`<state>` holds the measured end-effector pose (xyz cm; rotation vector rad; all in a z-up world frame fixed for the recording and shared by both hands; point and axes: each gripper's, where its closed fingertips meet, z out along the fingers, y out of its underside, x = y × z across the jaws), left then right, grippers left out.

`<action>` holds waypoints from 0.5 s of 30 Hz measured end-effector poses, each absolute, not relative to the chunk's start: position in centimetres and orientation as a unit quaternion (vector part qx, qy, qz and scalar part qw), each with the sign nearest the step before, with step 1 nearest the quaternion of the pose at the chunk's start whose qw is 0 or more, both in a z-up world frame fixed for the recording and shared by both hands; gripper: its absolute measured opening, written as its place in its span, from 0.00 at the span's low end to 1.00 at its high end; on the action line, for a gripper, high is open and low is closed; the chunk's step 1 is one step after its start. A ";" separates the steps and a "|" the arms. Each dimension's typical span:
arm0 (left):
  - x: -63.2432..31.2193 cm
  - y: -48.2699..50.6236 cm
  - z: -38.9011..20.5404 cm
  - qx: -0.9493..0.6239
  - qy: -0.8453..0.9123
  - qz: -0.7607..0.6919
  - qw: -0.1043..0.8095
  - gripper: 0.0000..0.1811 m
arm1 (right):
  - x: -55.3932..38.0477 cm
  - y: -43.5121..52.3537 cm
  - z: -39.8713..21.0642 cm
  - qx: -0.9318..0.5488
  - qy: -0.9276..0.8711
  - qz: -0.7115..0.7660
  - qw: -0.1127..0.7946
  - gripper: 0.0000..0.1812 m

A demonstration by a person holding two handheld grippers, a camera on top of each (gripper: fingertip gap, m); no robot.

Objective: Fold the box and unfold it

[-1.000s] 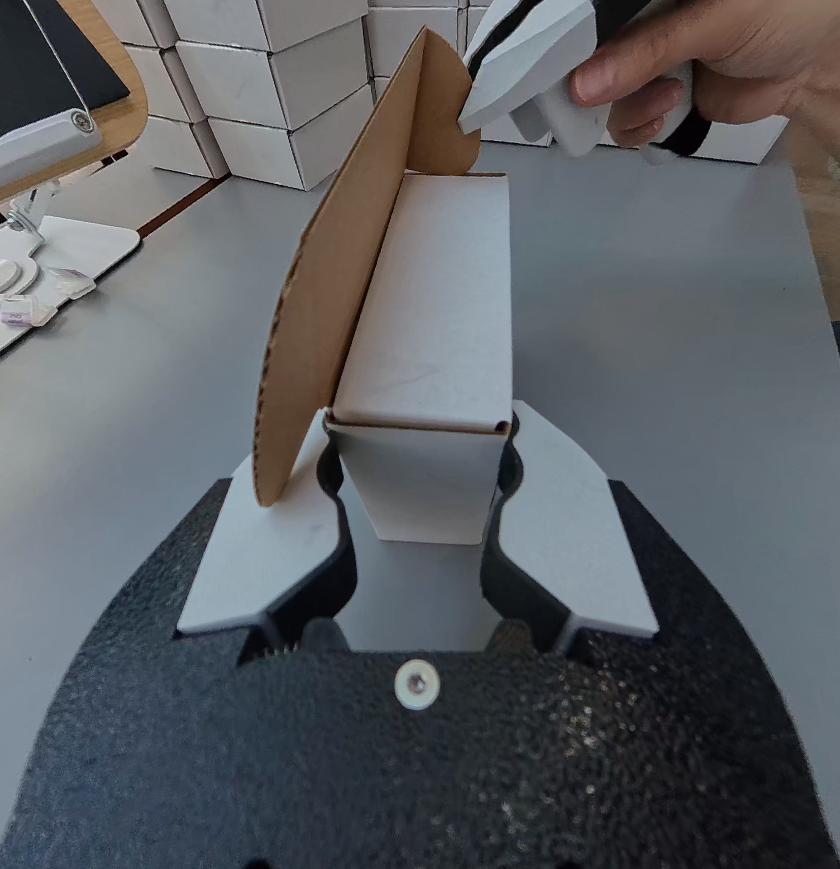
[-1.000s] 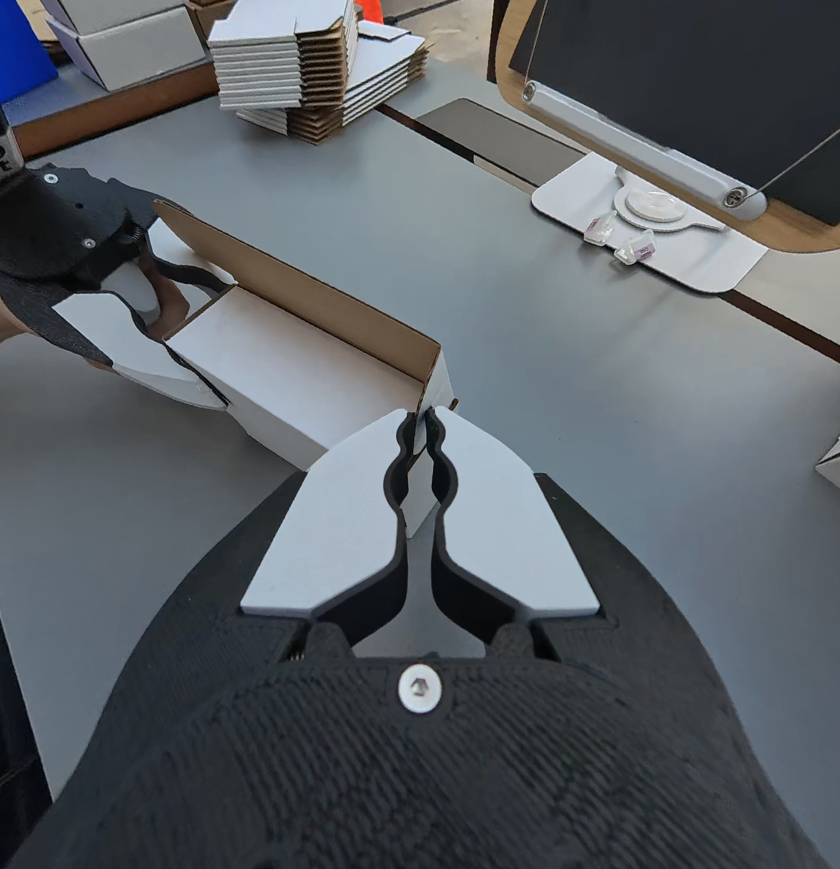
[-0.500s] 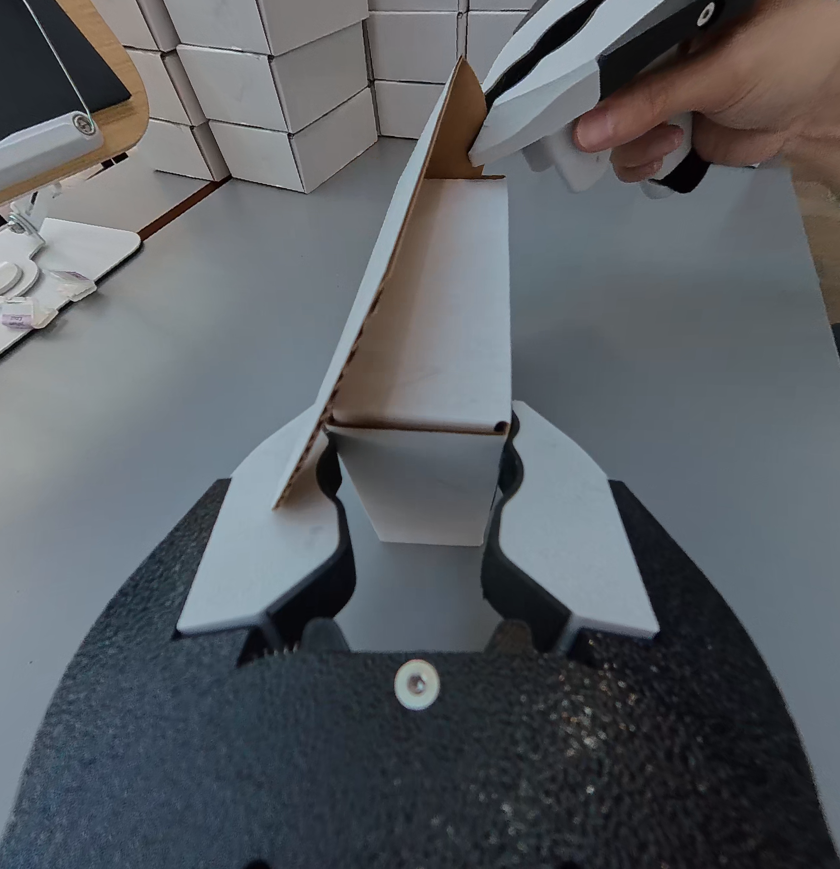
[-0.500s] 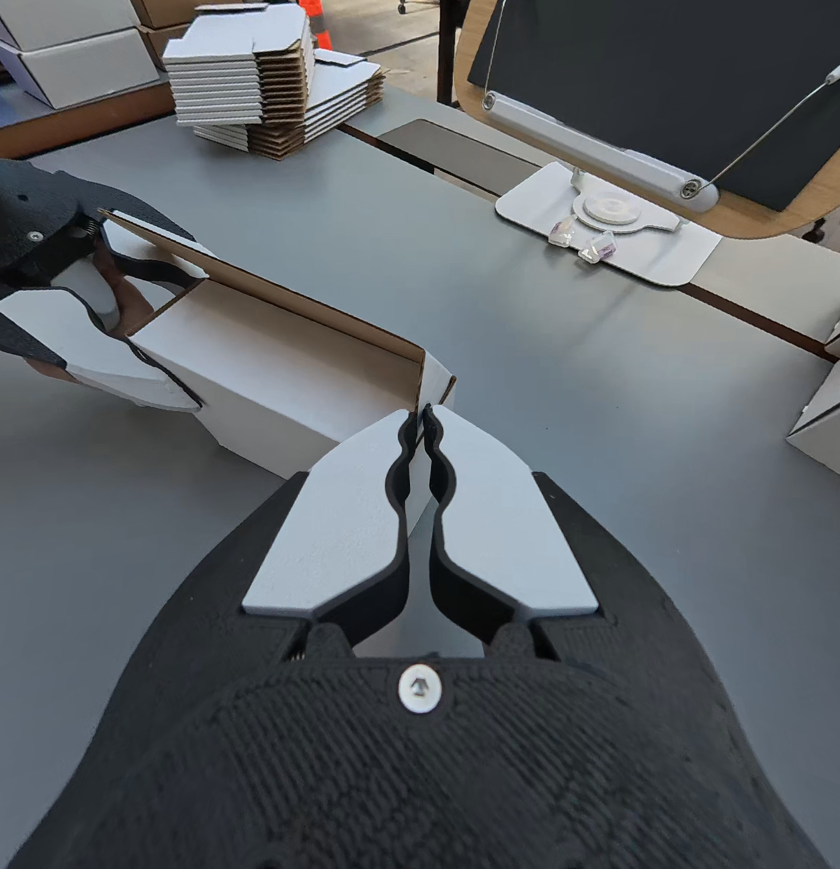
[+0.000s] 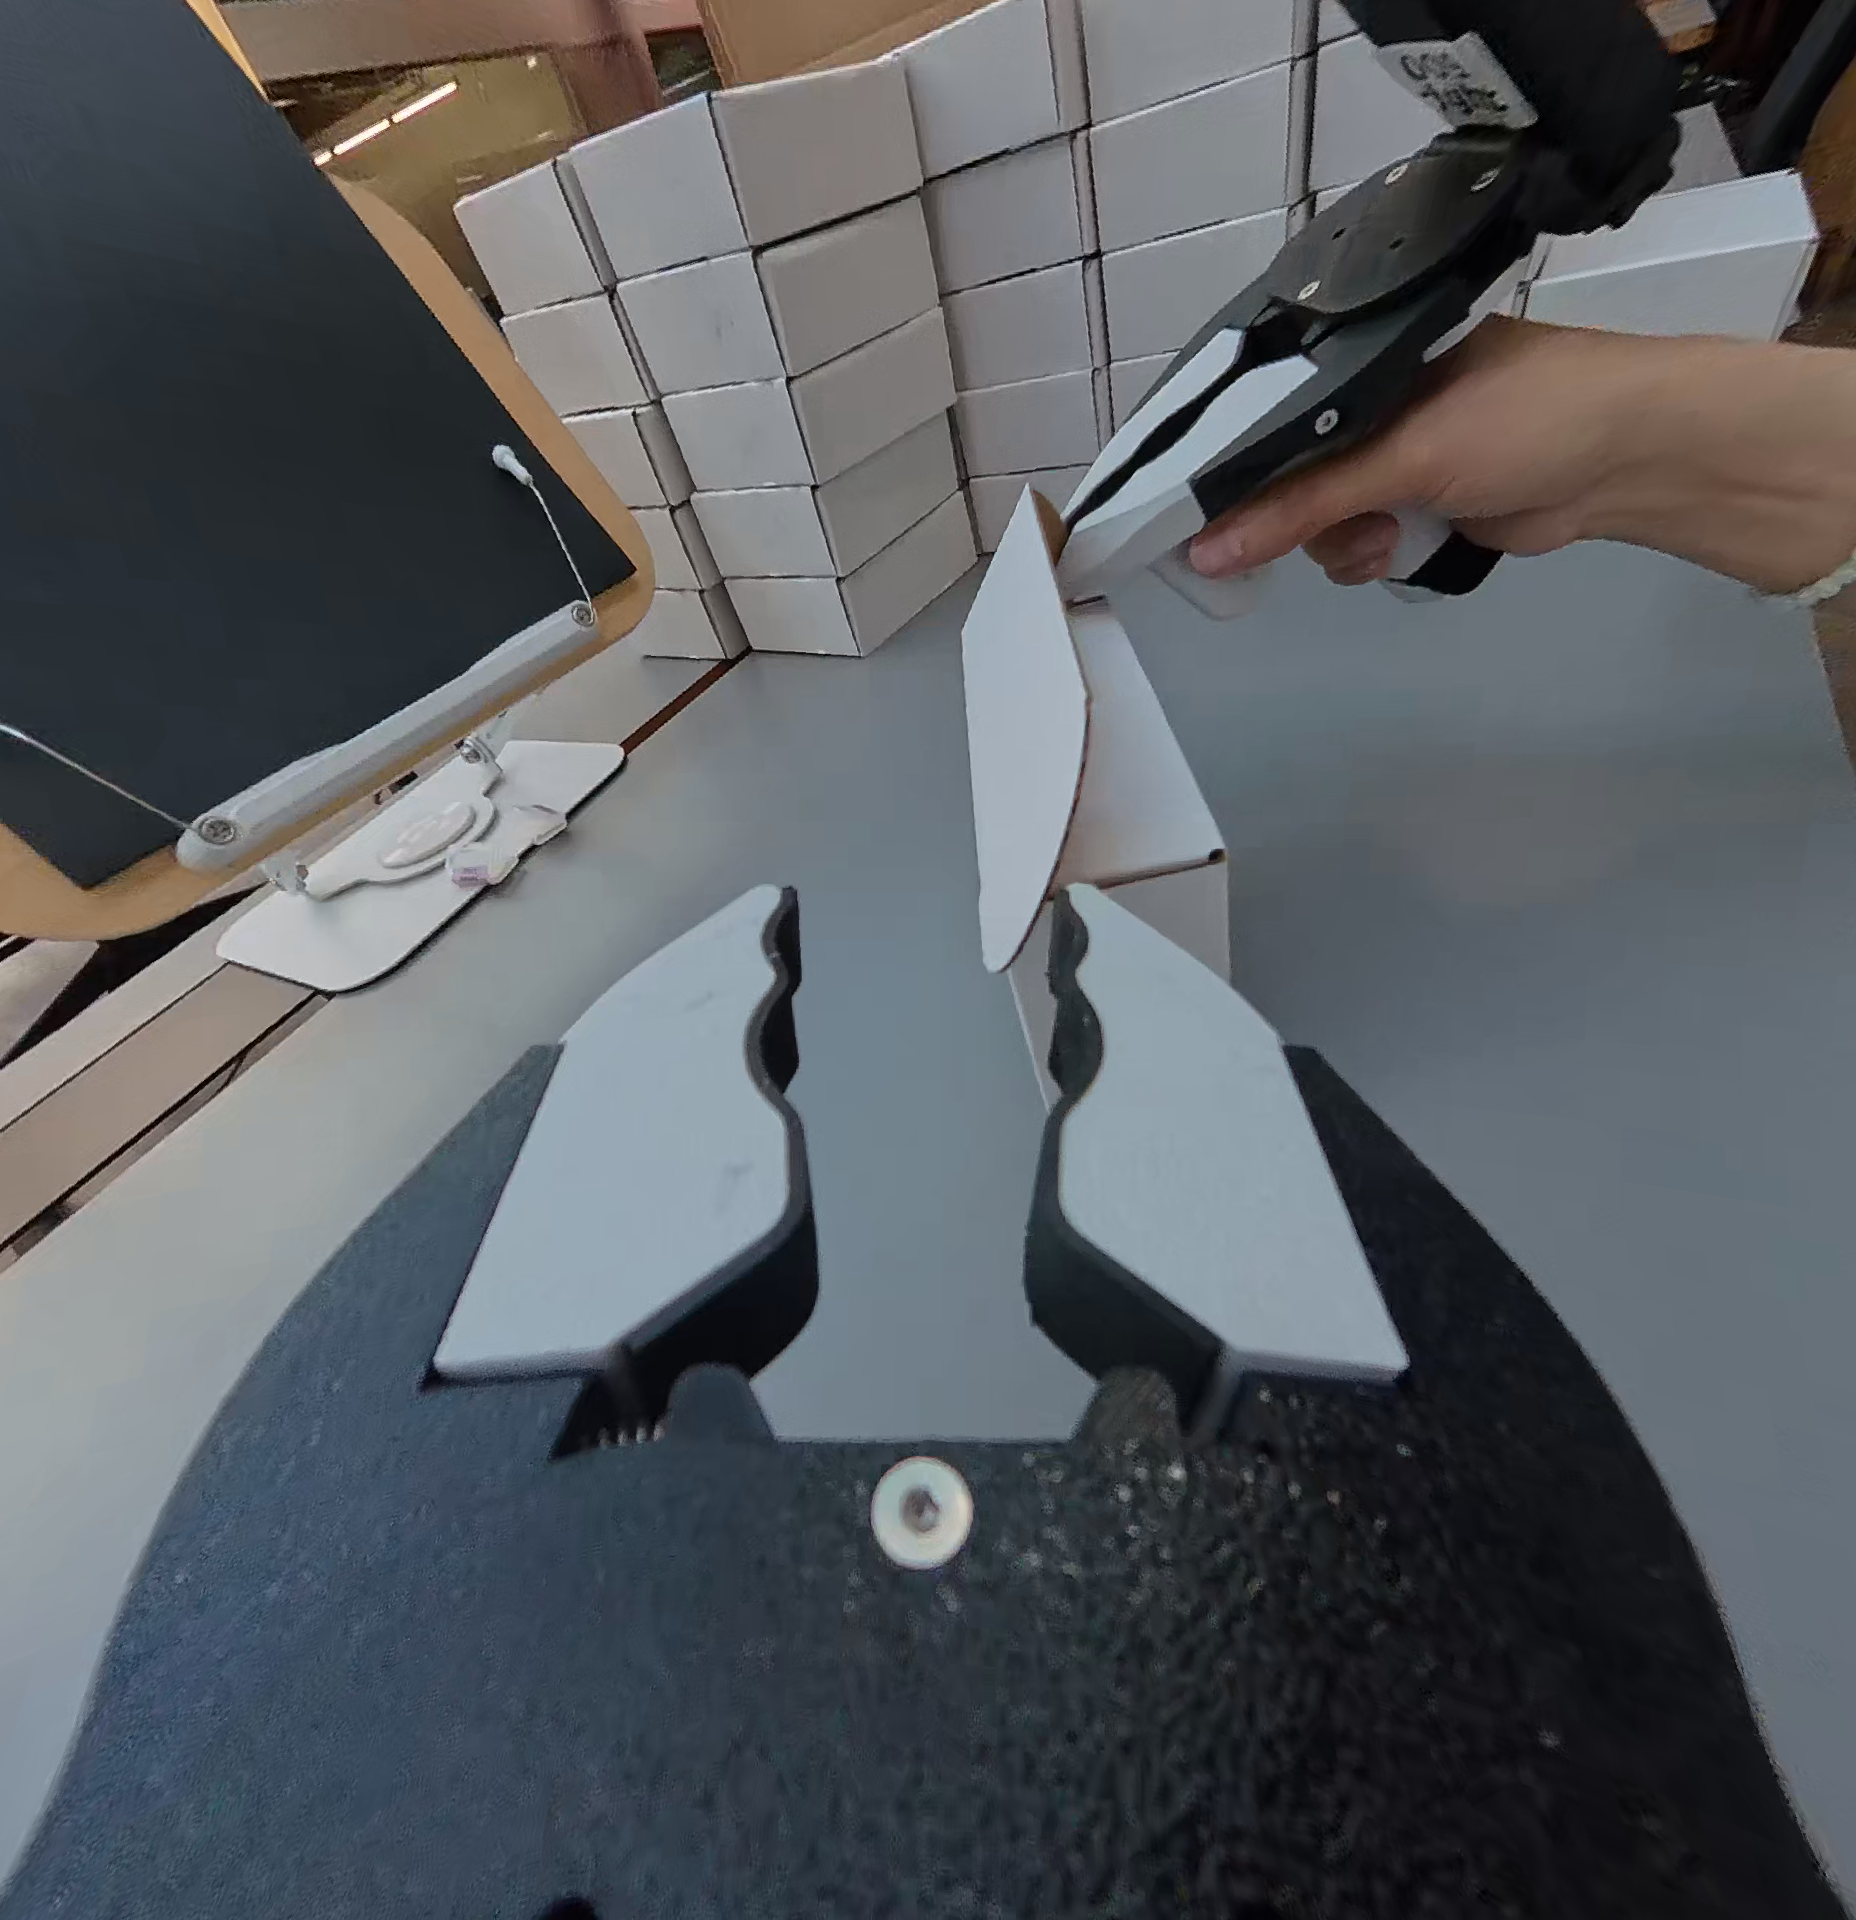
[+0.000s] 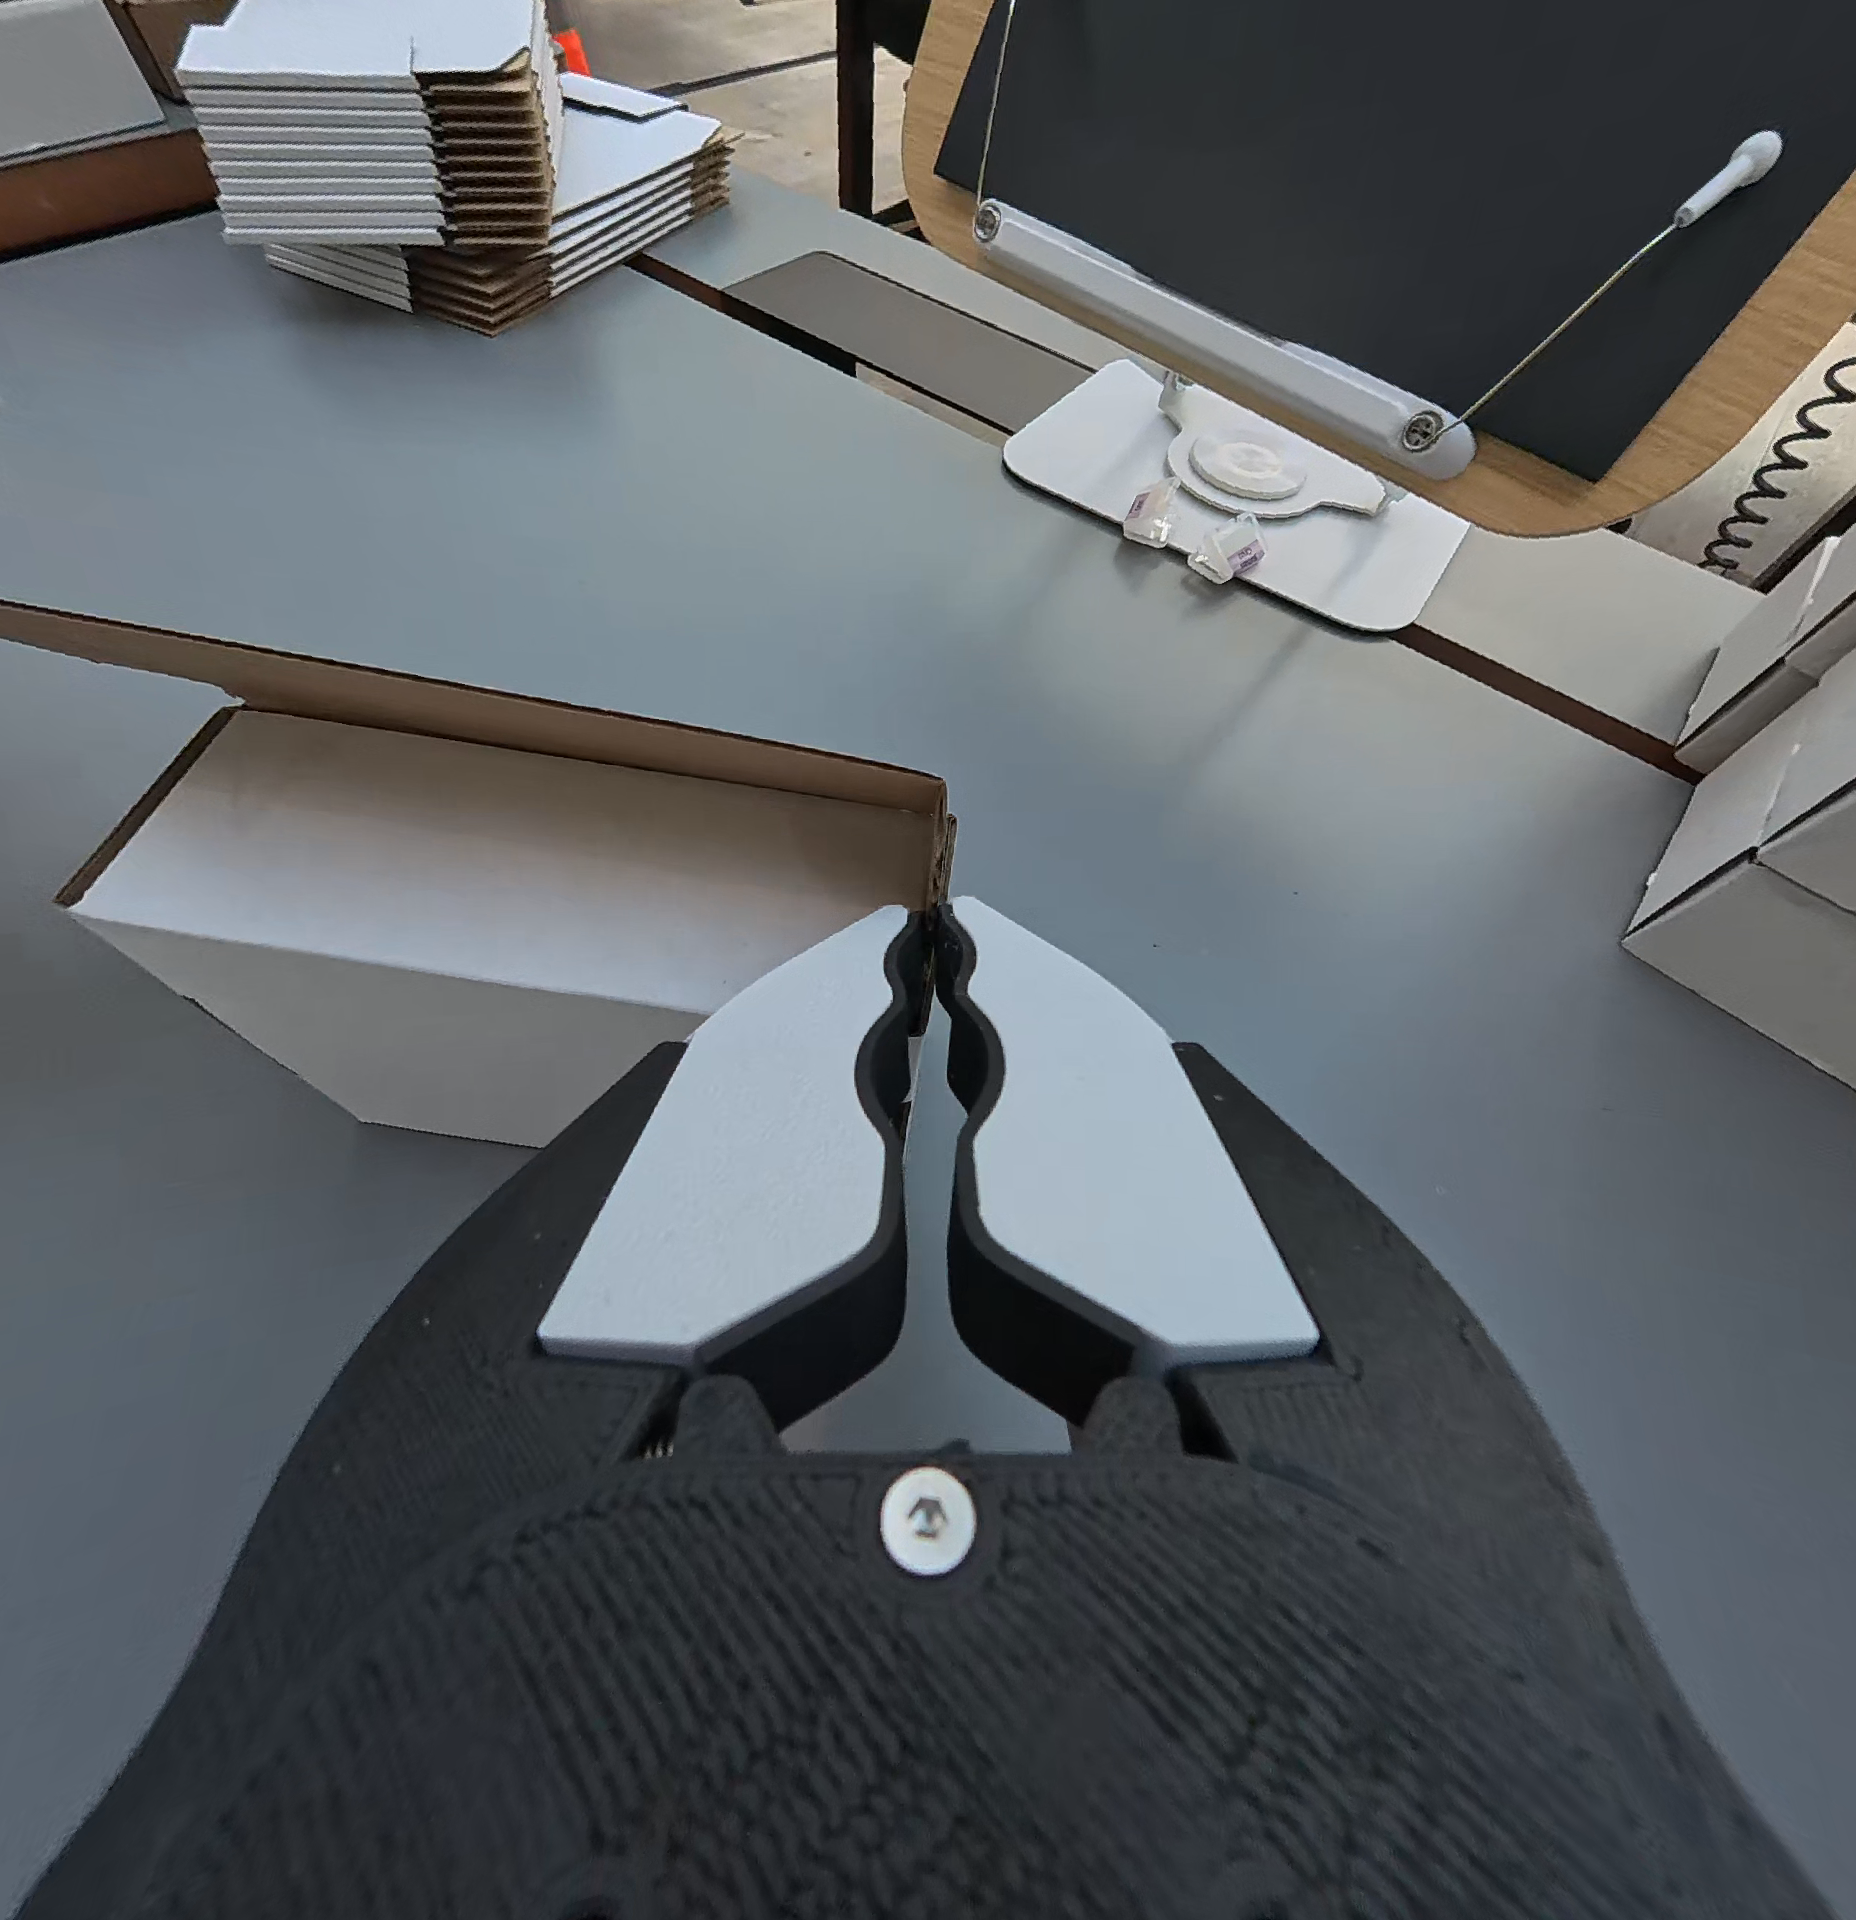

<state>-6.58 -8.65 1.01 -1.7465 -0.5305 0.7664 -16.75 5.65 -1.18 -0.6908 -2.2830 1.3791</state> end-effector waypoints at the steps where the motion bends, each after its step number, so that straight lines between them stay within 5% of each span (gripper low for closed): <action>1: -6.3 -8.3 1.5 -0.737 -0.215 0.327 0.552 0.24 | -16.7 5.7 -1.2 -0.248 -0.813 0.491 0.192 0.01; 6: -6.1 -6.8 1.0 -0.760 -0.186 0.337 0.524 0.20 | -16.7 5.7 -1.2 -0.250 -0.813 0.492 0.186 0.01; 11: -6.3 -6.3 0.4 -0.755 -0.178 0.341 0.530 0.02 | -16.7 5.7 -1.2 -0.249 -0.814 0.489 0.191 0.01; 15: -6.9 -6.8 0.5 -0.742 -0.205 0.348 0.535 0.01 | -16.5 5.7 -1.2 -0.255 -0.808 0.495 0.191 0.01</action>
